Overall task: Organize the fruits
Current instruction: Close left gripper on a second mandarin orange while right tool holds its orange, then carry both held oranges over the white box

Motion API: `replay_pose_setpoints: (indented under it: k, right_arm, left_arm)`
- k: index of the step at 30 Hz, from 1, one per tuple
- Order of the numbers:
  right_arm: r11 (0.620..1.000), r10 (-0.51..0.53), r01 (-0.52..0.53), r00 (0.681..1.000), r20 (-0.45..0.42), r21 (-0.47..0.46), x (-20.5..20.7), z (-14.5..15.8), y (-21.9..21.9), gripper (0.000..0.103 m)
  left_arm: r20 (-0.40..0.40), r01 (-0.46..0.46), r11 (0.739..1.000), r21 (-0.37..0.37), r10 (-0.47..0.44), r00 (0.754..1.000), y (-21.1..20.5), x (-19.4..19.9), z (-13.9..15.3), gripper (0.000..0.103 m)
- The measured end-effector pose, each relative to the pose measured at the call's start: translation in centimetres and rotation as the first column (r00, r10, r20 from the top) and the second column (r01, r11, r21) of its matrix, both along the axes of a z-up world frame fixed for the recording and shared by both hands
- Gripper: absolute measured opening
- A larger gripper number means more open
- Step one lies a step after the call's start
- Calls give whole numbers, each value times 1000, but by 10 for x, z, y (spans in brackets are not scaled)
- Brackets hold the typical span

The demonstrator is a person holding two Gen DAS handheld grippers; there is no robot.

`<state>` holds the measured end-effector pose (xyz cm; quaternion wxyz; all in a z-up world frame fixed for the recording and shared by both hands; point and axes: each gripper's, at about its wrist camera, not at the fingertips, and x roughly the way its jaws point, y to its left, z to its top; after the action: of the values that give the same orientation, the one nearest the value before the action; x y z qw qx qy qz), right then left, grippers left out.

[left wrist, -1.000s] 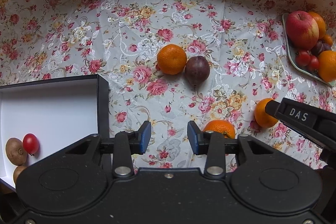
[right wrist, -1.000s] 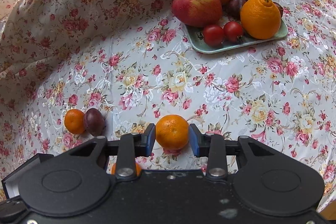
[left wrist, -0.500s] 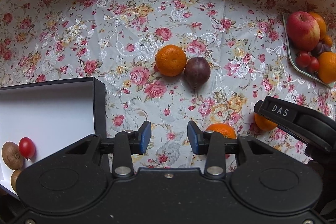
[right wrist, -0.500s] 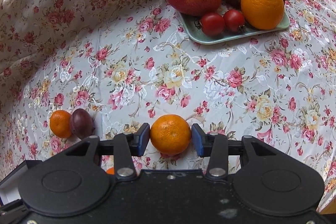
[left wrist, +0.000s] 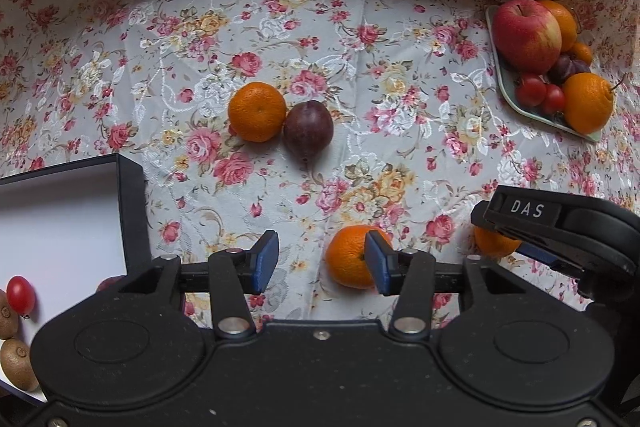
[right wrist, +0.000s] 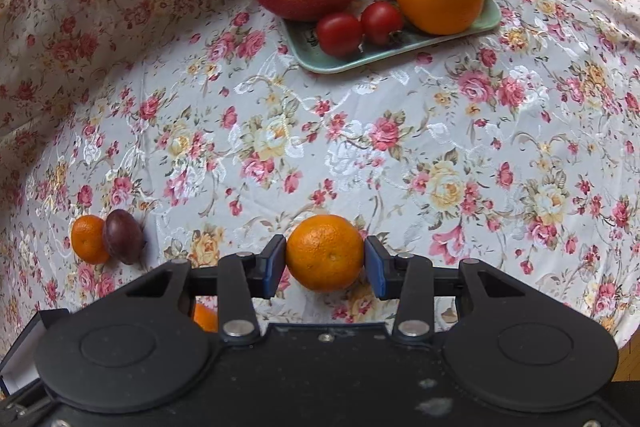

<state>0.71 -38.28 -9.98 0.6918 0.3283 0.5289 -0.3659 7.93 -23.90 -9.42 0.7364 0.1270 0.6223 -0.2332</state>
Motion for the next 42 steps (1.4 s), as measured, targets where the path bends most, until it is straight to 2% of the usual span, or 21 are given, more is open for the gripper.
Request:
replay_pose_setpoints:
  k: [6, 10, 18, 22, 31, 36, 42]
  right_arm:
    - [999, -52, 52, 999, -3, 10, -15, 6, -17, 43]
    - [997, -74, 74, 997, -2, 35, -22, 7, -26, 43]
    - [997, -62, 62, 998, 6, 39, -27, 12, -27, 43]
    - [998, -44, 43, 999, 10, 37, -27, 15, -23, 43]
    - [999, -22, 21, 999, 35, 31, -26, 27, -12, 43]
    - [1000, -2, 0, 999, 52, 27, -29, 31, 2, 43]
    - [999, 50, -49, 996, 79, -6, -32, 37, 28, 43]
  left_arm:
    - [-45, 13, 1000, -8, -13, 999, -14, -6, -9, 55]
    - [-44, 20, 1000, 20, -19, 999, -23, -9, -16, 55]
    - [-70, 11, 997, 71, -6, 998, -29, -10, -33, 56]
    - [-75, -11, 997, 71, 16, 997, -29, -8, -37, 52]
    - [12, -82, 995, 48, 82, 997, -12, -6, -15, 50]
    - [83, -121, 992, 31, 118, 990, 4, -9, 10, 50]
    - [133, -164, 986, 32, 159, 978, 26, -14, 24, 50]
